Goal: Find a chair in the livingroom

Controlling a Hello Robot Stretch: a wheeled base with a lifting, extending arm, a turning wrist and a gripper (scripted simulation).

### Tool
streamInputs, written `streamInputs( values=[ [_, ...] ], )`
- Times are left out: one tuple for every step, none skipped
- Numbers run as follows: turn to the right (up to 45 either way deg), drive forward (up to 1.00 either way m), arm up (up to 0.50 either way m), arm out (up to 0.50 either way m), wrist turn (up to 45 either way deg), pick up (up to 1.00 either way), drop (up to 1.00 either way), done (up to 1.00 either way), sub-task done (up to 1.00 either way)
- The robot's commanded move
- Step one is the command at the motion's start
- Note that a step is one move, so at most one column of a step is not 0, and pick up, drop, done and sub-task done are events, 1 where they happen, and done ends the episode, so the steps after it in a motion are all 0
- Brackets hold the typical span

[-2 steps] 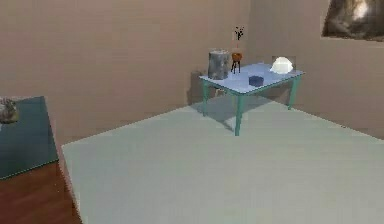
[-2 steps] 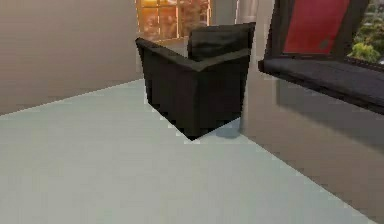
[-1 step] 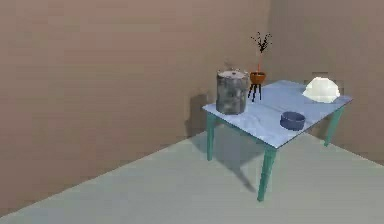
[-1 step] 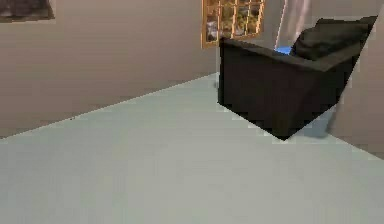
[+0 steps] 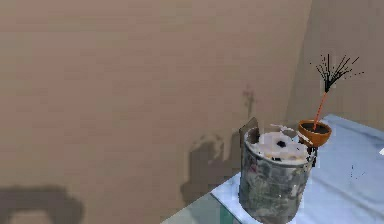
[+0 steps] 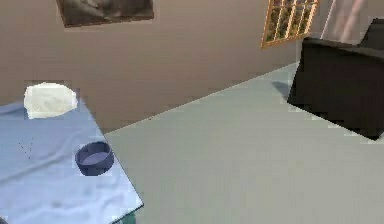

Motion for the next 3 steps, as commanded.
streamInputs(
  values=[
    [-3.0, 0.0, 0.0, 0.0, 0.0, 0.0, 0.0, 0.0, 0.0],
    [0.0, 0.35, 0.0, 0.0, 0.0, 0.0, 0.0, 0.0, 0.0],
    [36.0, 0.0, 0.0, 0.0, 0.0, 0.0, 0.0, 0.0, 0.0]
  ],
)
